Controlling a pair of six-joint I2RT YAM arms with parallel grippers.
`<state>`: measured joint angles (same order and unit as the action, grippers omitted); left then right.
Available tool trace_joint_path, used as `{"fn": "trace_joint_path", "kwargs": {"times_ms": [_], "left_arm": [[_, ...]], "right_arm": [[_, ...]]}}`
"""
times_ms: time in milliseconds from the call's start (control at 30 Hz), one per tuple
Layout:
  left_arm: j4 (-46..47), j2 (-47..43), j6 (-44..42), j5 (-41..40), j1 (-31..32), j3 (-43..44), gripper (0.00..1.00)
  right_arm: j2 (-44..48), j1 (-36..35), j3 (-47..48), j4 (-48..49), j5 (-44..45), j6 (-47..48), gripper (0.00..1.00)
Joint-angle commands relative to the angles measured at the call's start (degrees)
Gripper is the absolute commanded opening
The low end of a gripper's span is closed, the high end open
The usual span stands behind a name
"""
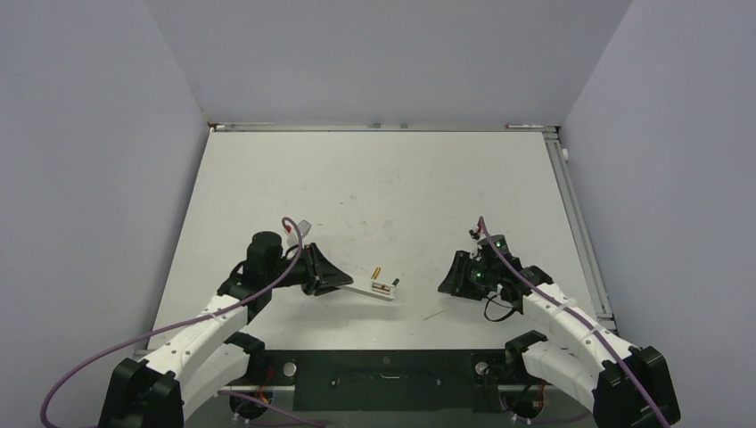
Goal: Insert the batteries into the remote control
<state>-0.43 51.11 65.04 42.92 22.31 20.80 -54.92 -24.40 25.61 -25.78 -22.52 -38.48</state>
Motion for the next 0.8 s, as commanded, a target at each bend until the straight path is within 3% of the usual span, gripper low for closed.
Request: {"fn": "trace_joint_path", "kwargs": {"times_ms": [0, 267, 467, 767], "left_arm": [[3.43, 0.08, -0.85, 0.68, -0.25, -0.61, 0.0], [5.67, 1.94, 0.44, -1.21, 2.53, -2.55, 0.0], [8.58, 5.78, 1.64, -6.55, 7.9, -4.1, 0.0], [9.78, 9.92, 0.96, -13.64, 10.01, -5.66, 0.0]], "right_arm": [[3.16, 2.43, 1.62, -1.99, 5.85, -0.9, 0.4], [5.29, 3.49, 4.37, -2.51, 5.82, -1.43, 0.43], [5.61, 3.45, 6.15, -1.36, 3.39, -0.11, 0.43], [4.47, 2.92, 7.33, 0.99, 0.37, 0.56, 0.45]]}}
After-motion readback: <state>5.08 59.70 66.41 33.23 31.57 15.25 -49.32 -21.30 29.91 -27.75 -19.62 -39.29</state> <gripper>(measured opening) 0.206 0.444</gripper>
